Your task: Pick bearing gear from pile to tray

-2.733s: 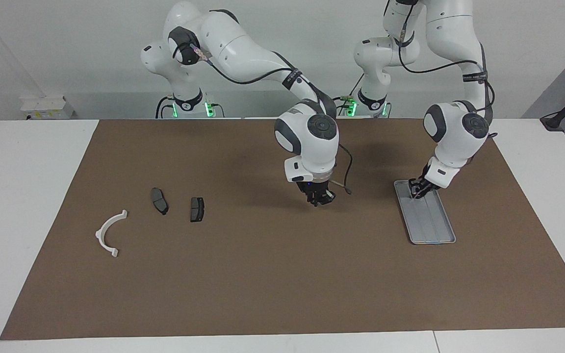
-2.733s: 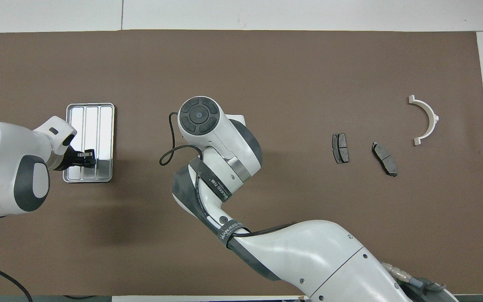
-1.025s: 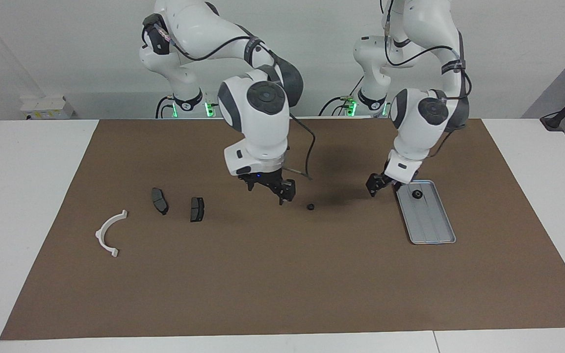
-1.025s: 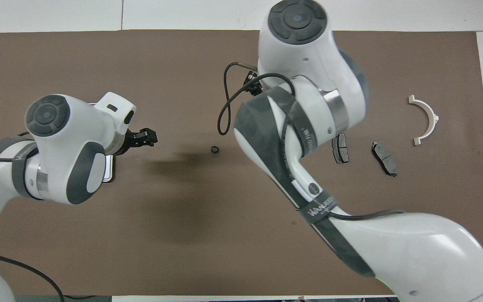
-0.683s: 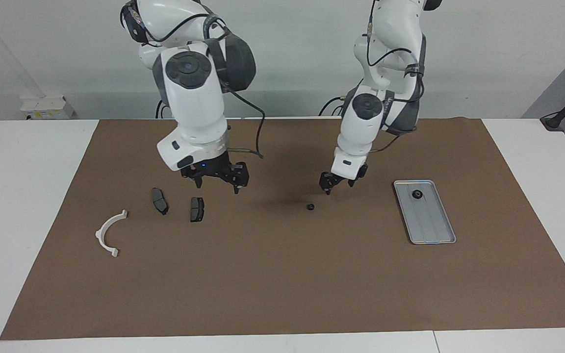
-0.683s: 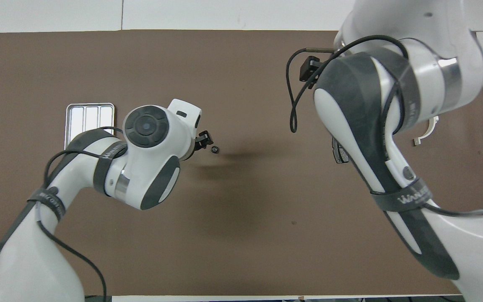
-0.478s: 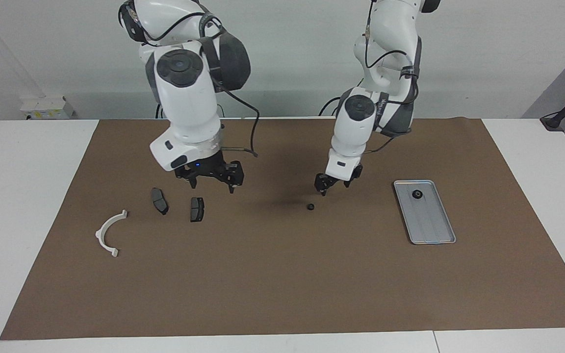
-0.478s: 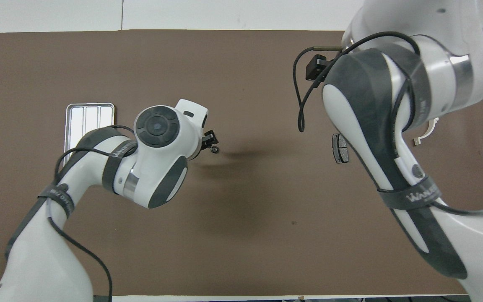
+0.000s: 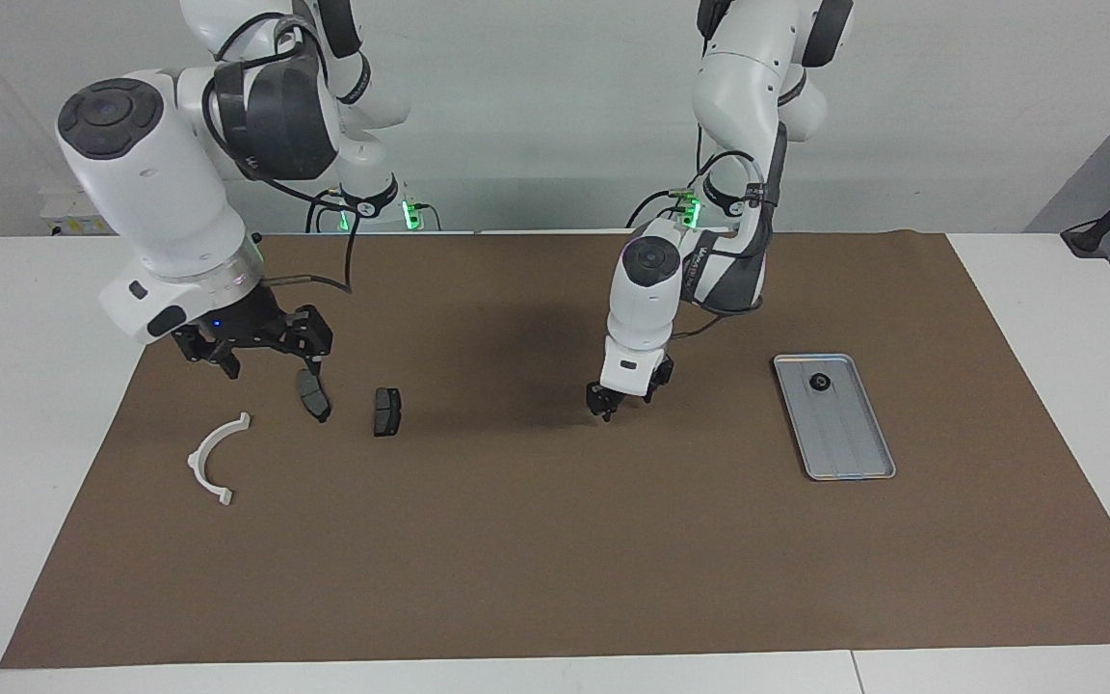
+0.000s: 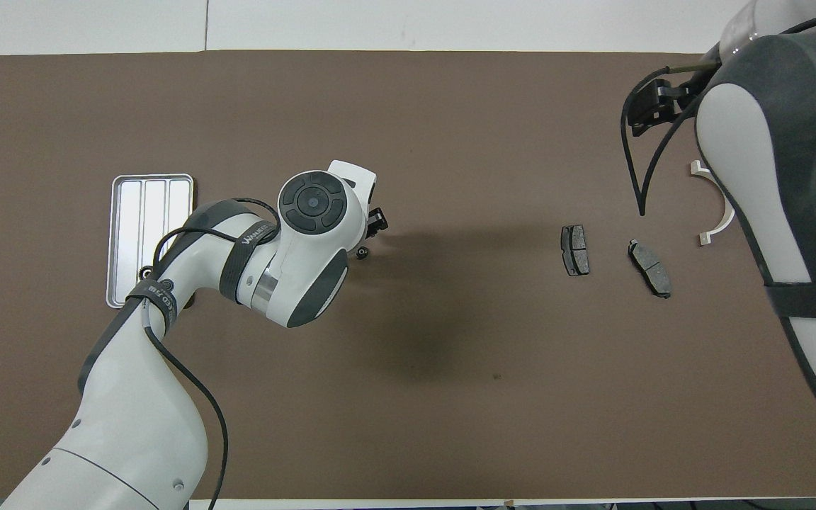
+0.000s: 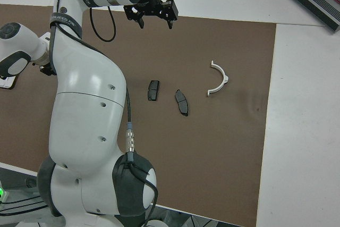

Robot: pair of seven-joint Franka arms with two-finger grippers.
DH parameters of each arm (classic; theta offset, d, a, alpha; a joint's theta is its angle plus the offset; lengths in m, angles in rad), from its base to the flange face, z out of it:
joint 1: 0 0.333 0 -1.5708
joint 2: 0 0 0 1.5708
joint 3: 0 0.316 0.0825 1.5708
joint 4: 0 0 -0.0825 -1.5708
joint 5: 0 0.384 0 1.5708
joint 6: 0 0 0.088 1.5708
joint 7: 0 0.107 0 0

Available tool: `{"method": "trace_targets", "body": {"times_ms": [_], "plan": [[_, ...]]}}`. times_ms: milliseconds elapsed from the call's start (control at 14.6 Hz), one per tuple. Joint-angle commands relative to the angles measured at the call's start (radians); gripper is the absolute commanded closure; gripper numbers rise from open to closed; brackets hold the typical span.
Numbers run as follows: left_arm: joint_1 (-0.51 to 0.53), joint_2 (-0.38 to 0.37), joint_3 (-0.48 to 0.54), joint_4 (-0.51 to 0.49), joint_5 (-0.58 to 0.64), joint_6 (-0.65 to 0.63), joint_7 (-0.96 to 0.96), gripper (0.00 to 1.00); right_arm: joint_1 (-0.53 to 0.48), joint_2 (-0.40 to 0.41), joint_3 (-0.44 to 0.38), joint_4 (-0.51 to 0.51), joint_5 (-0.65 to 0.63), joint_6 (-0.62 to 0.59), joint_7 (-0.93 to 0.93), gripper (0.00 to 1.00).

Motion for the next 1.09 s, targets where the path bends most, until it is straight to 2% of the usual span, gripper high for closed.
{"method": "trace_targets", "body": {"times_ms": [0,410,615,888,1025], "plan": [[-0.03,0.007,0.004,-0.025,0.018,0.038,-0.051,0.25,-0.036,-0.036,0.011,-0.049,-0.006,0.0,-0.045,0.0],[-0.046,0.01,0.004,-0.027,0.018,0.032,-0.067,0.31,-0.044,-0.078,0.008,-0.052,-0.007,-0.018,-0.063,0.0],[-0.045,0.01,0.004,-0.027,0.018,0.039,-0.065,0.42,-0.036,-0.206,0.007,-0.15,-0.006,-0.009,-0.062,0.0],[-0.043,0.016,0.006,-0.024,0.018,0.043,-0.065,0.43,-0.028,-0.393,0.005,-0.317,-0.003,-0.006,-0.062,0.0],[-0.042,0.016,0.006,-0.024,0.018,0.044,-0.065,0.43,-0.025,-0.427,-0.016,-0.34,0.009,-0.026,-0.063,0.0]]}}
